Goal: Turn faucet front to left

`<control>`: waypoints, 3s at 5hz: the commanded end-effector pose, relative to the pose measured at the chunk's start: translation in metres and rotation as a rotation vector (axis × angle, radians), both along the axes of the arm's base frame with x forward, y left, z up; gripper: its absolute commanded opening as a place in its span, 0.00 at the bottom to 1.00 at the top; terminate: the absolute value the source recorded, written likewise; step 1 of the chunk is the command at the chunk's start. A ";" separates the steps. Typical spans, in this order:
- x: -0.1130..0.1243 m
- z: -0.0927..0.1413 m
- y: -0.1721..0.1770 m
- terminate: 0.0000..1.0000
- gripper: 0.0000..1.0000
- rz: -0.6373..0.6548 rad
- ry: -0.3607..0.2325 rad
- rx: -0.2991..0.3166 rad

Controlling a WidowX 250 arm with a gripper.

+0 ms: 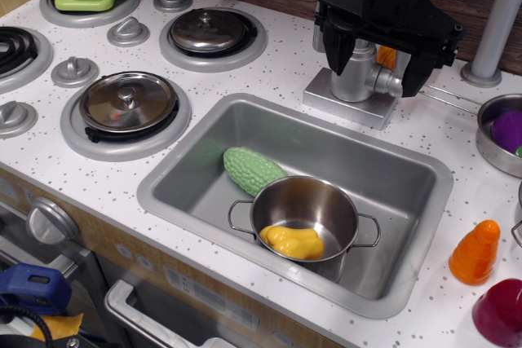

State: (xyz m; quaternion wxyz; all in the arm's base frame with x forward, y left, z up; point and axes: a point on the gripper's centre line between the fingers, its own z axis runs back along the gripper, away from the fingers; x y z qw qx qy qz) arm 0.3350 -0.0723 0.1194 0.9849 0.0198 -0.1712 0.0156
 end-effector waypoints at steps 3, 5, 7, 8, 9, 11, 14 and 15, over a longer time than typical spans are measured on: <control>0.021 0.007 0.027 0.00 1.00 -0.112 -0.087 0.013; 0.024 0.005 0.045 0.00 1.00 -0.162 -0.098 0.042; 0.030 0.005 0.059 0.00 1.00 -0.198 -0.090 0.035; 0.034 0.004 0.064 0.00 1.00 -0.220 -0.090 0.031; 0.039 0.004 0.070 0.00 1.00 -0.245 -0.091 0.032; 0.048 0.007 0.083 0.00 1.00 -0.280 -0.072 0.032; 0.065 0.005 0.099 0.00 1.00 -0.341 -0.071 0.048; 0.071 0.002 0.103 1.00 1.00 -0.355 -0.084 0.065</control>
